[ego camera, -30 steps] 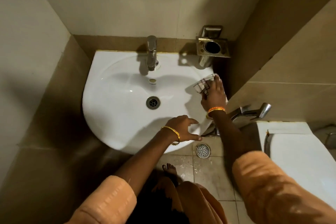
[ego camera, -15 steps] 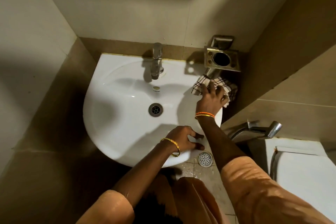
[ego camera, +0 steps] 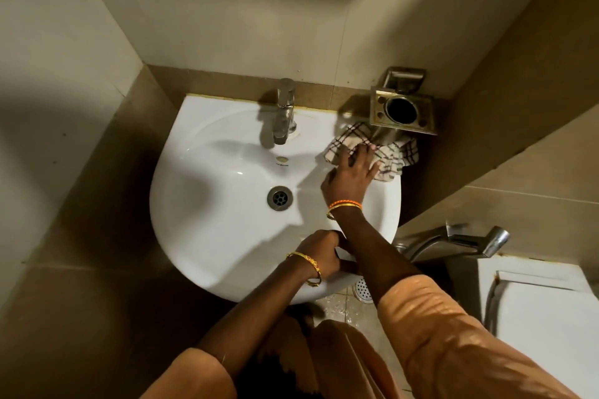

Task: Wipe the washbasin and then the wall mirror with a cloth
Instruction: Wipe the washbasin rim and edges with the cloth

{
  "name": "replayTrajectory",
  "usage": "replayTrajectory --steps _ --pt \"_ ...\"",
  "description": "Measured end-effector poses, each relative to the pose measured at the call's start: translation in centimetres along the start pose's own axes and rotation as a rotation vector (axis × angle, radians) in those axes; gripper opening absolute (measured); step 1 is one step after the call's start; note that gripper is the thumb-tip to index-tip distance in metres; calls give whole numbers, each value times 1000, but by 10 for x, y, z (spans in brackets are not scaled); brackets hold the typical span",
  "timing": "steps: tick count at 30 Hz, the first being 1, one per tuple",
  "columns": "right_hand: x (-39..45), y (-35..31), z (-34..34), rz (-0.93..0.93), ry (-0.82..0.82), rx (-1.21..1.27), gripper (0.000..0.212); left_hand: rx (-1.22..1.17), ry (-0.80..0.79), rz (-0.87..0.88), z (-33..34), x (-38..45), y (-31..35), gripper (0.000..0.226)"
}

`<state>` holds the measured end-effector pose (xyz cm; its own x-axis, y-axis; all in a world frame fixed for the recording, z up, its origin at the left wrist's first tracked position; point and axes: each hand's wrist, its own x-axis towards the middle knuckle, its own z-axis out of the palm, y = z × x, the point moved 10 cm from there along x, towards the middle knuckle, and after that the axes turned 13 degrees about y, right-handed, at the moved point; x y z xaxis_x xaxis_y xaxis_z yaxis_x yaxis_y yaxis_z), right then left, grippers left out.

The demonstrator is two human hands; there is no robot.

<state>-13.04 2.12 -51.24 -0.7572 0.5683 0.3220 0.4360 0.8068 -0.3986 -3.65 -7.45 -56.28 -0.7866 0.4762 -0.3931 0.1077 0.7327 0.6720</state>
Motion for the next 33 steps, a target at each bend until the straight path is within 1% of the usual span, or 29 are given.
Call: replayTrajectory --steps 2,3,6,8,10,14,15,18,19,20,22,23,25,26,27,30,33 --pt "3 -8 9 -43 -44 -13 64 10 0 2 -1 0 2 41" --pt "6 -8 10 -50 -43 -28 61 13 4 4 -1 0 2 40" --pt "13 -6 6 6 -4 -39 42 42 19 -1 2 -4 0 37" --pt "19 -11 4 46 3 -22 44 27 22 -2 2 -9 -1 35" --pt "29 -25 6 0 -17 -16 48 -23 22 12 -1 -13 2 37" --pt "44 -41 15 -83 -84 86 40 -34 30 25 -1 -15 4 41" --pt "43 -44 17 -125 -100 119 40 -43 40 23 -1 -16 3 42" --pt "30 -55 20 -392 -168 223 45 -77 57 42 -3 -16 4 45" --pt "28 -52 18 -445 -175 232 46 -87 52 52 -3 -16 5 45" --pt "32 -44 14 -443 -162 228 46 -97 47 61 -3 -17 6 46" --pt "41 -25 6 -343 -118 196 45 -108 47 65 -2 -18 8 46" --pt "44 -18 5 -280 -121 179 44 -117 48 59 -2 -19 9 45" --pt "48 -16 12 -146 -179 198 39 -119 50 44 -1 -19 10 43" --pt "48 -25 18 -112 -213 212 38 -106 58 38 -1 -19 10 42" --pt "47 -38 25 -120 -248 215 39 -91 68 31 -2 -18 9 40" --pt "37 -77 39 -247 -344 196 47 -57 95 0 -2 -19 3 35" --pt "43 -76 36 -408 -366 86 50 -105 91 -22 -4 -21 5 38"
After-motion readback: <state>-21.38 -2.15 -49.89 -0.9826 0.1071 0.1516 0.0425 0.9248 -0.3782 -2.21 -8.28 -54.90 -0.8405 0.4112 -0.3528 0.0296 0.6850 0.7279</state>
